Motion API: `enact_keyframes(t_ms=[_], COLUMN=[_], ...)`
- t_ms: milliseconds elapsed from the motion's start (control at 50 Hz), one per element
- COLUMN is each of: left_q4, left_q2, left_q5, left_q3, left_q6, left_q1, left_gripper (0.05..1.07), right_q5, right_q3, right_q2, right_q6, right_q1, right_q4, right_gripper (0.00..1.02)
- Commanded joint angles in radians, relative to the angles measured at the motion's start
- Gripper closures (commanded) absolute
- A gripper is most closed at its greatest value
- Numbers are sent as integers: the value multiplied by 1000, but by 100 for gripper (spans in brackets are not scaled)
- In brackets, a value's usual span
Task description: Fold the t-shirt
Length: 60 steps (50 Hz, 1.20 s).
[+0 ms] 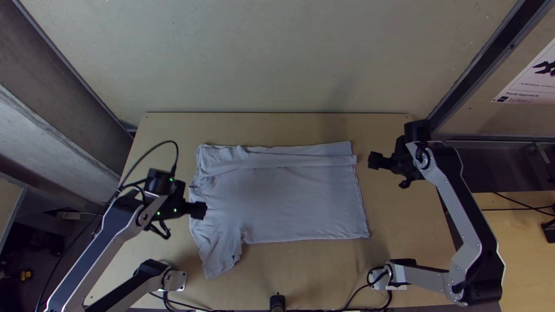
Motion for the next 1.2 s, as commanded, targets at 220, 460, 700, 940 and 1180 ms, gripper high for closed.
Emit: enact_keyframes(t_ms=[220,460,700,940,1180], left_q4=[-145,-166,-146,-88,-40], left_q2=[-41,7,59,111,119], left_q5=[24,40,47,47,60], left_q3=[-135,-203,-261,-289,-284], left_q6=[-173,-222,-259,-256,-254], left_q1=[-126,-187,-262,-287,-312], left_gripper=[10,10,11,18,83], right_q5=[-8,-28,-97,-121,-120], right_q3=[-60,-132,-183,-232,-290], right_q2=[-113,-107,-67,-25,-24], right_q6=[93,84,87,90,81], right_q1=[-2,15,15,9,13], right_q4=[-148,-171,-159,-151,-150], right_gripper=[4,7,7,10,10])
